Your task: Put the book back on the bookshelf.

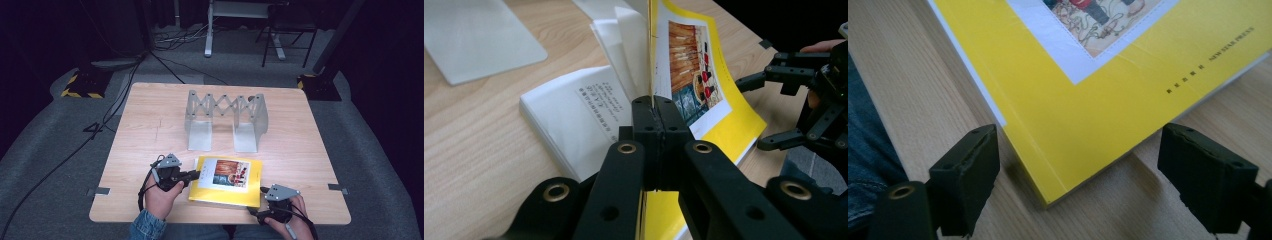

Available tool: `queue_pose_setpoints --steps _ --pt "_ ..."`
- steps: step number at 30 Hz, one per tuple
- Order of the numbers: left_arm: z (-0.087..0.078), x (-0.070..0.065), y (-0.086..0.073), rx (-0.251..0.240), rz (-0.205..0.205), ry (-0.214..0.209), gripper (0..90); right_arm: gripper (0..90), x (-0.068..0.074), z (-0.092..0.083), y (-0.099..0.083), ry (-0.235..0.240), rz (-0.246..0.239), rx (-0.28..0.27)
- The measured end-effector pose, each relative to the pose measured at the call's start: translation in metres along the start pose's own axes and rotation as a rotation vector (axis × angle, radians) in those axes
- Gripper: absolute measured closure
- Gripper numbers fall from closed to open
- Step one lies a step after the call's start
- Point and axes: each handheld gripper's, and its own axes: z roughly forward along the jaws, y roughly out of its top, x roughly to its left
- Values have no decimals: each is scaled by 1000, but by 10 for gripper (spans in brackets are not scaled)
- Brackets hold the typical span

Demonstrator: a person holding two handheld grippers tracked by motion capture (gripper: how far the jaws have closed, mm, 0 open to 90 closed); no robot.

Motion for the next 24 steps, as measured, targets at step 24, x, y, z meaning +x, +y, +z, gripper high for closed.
queue_pose_setpoints --steps 24 --pt "-6 -35 53 55 98 -12 893 164 16 -16 14 -93 -58 -111"
